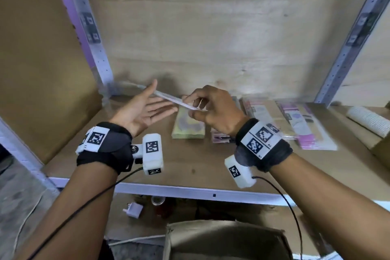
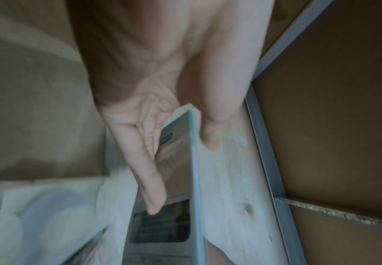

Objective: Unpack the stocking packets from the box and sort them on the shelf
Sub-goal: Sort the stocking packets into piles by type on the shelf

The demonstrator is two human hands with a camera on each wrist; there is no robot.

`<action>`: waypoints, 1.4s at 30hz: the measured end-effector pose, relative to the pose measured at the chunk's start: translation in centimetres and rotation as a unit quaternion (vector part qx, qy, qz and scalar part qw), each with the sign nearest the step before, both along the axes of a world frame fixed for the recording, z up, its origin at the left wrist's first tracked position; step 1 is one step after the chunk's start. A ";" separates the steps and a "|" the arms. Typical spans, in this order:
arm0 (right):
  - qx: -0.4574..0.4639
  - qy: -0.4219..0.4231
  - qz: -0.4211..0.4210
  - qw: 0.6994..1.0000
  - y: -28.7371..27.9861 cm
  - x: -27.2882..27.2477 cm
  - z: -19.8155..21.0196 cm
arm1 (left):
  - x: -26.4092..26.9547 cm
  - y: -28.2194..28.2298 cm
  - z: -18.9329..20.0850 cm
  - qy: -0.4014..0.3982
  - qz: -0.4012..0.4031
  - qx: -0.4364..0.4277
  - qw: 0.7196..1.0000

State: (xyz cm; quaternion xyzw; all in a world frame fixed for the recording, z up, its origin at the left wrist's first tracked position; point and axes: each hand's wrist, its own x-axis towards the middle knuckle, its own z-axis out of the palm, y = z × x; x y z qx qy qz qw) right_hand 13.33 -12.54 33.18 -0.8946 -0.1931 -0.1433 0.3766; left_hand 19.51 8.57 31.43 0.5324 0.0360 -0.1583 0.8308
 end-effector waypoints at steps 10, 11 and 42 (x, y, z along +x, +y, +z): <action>0.171 0.120 -0.150 0.966 -13.1 -1.7 -2.9 | -1.0 -8.8 -2.7 -0.010 -0.086 0.002 0.996; 0.209 0.174 -0.142 0.952 -14.4 -1.6 -3.5 | -1.1 -9.7 -3.1 -0.009 -0.105 0.007 0.994; 0.217 0.269 0.015 0.938 -19.7 -2.9 -8.4 | 0.6 -13.0 -3.1 -0.119 -0.143 0.190 0.964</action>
